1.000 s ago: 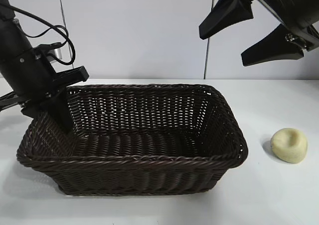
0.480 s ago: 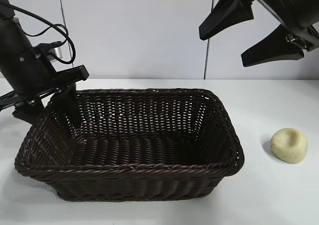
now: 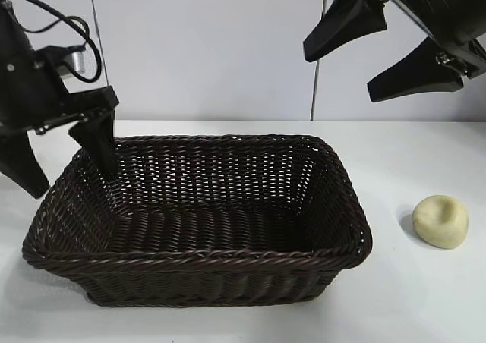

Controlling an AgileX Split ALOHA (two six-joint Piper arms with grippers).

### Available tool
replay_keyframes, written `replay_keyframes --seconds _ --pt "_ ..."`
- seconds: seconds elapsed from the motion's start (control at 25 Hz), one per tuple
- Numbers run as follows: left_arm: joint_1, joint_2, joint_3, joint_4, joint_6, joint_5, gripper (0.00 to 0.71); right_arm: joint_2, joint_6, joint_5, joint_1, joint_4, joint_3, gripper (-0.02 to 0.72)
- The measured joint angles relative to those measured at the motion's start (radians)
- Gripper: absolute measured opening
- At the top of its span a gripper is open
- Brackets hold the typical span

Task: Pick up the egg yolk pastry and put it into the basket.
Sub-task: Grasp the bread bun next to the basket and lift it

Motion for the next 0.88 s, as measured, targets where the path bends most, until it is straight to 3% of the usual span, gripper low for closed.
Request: replay_keyframes --seconds 0.28,0.68,0.88 --pt "0.029 -0.011 -0.057 0.104 -0.029 0.009 0.627 0.000 0.000 0.003 0.000 -0.003 0.000 0.654" --pt "0.236 -0.011 -0.057 0.197 -0.053 0.036 0.627 0.000 0.002 0.005 0.000 -0.003 0.000 0.654" --pt "0.247 -0.021 -0.057 0.209 -0.057 0.083 0.627 0.000 0.002 0.009 0.000 -0.004 0.000 0.654"
